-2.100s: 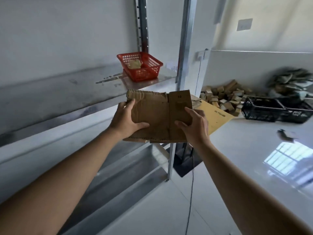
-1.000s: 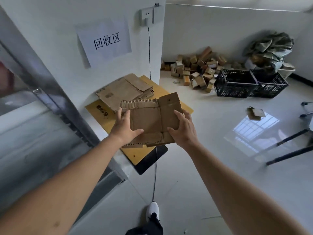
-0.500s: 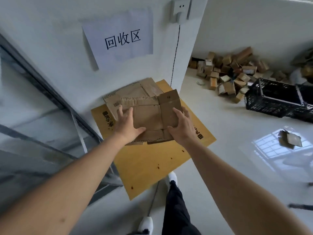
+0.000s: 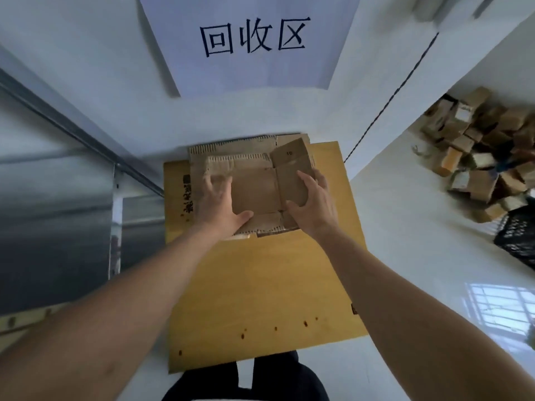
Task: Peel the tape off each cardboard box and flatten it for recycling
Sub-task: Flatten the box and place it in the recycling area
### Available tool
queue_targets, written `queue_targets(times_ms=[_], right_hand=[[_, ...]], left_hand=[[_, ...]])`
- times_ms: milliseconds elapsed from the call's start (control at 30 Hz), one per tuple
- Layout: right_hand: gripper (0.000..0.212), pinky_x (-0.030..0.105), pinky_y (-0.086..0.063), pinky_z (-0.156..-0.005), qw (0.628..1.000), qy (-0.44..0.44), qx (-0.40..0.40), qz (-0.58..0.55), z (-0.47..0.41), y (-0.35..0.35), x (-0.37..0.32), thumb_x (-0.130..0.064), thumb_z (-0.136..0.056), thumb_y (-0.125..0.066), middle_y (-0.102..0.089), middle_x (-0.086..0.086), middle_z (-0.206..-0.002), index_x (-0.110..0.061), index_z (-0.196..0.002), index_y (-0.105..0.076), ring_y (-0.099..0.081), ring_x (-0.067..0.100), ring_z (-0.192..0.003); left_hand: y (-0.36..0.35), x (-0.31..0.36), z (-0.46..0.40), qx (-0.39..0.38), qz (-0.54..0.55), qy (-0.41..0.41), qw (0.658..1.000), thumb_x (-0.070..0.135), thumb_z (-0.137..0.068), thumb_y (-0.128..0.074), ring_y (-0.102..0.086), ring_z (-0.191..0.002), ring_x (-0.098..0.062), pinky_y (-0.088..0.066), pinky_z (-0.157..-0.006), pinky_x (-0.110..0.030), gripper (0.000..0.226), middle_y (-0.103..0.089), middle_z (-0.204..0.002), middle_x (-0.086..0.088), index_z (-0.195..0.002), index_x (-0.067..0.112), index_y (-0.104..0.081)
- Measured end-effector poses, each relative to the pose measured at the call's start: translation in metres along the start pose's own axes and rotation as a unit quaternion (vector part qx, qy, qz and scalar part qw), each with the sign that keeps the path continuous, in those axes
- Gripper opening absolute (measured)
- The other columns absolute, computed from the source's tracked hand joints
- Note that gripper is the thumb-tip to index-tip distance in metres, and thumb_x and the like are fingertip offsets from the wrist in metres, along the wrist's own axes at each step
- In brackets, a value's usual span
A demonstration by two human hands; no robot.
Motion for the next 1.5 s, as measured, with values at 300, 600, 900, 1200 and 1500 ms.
queue_targets(times_ms=[300,600,900,1200,1500], right_hand=[[0.078,0.047,-0.040,-0.114,0.989,0.006,-0.048,0.142,-0.063,-0.044,0.022,-0.047,-0.095,-0.068,-0.003,0.000,-0.172,-0.040,-0.160,-0.025,-0.026,0.035,-0.147],[0.074,0.047,-0.021,-0.126,0.957,0.099,-0.103,0.253,-0.075,-0.063,0.000,-0.030,-0.099,-0.064,-0.002,0.006,-0.174,-0.032,-0.162,-0.025,-0.003,0.034,-0.160],[0.073,0.055,-0.037,-0.119,0.960,0.072,-0.160,0.220,-0.081,-0.051,-0.006,-0.031,-0.095,-0.073,-0.004,0.000,-0.174,-0.038,-0.155,-0.031,-0.007,0.030,-0.160],[0.052,0.047,-0.044,-0.113,0.966,0.153,-0.098,0.185,-0.046,-0.024,-0.030,-0.040,-0.104,-0.056,-0.038,0.005,-0.163,-0.026,-0.152,-0.045,-0.042,0.027,-0.147],[0.061,0.047,-0.033,-0.121,0.957,0.220,-0.073,0.173,0.038,0.019,-0.076,-0.057,-0.104,-0.040,-0.043,0.003,-0.161,-0.023,-0.155,-0.044,-0.037,0.025,-0.150]], left_hand=[[-0.029,-0.025,-0.055,0.012,-0.018,0.027,0.999,0.058,-0.081,-0.079,-0.024,-0.150,-0.044,-0.025,-0.124,-0.055,0.099,-0.004,-0.169,-0.015,-0.161,0.030,-0.028],[-0.042,-0.014,-0.073,-0.043,-0.109,-0.037,0.992,0.041,-0.091,-0.073,-0.008,-0.158,-0.038,-0.034,-0.117,-0.057,0.080,-0.004,-0.173,-0.002,-0.158,0.043,-0.030],[-0.041,-0.006,-0.077,-0.076,-0.122,-0.022,0.989,0.039,-0.097,-0.068,-0.001,-0.158,-0.040,-0.024,-0.120,-0.059,0.080,0.003,-0.174,-0.003,-0.162,0.041,-0.022],[0.000,0.012,-0.041,-0.023,-0.140,-0.088,0.986,0.039,-0.098,-0.065,-0.026,-0.155,-0.032,-0.022,-0.126,-0.051,0.074,-0.025,-0.169,-0.009,-0.162,0.026,-0.029],[0.059,0.012,0.051,0.045,-0.177,-0.148,0.972,0.056,-0.100,-0.046,-0.029,-0.154,-0.024,-0.009,-0.124,-0.051,0.069,-0.029,-0.168,-0.002,-0.159,0.023,-0.034]])
Point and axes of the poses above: each hand's wrist, its own z-axis away from the middle knuckle, its own y-axis out of the back of the hand, x = y × z, the point moved 3 cm from there along -z, towards the middle knuckle
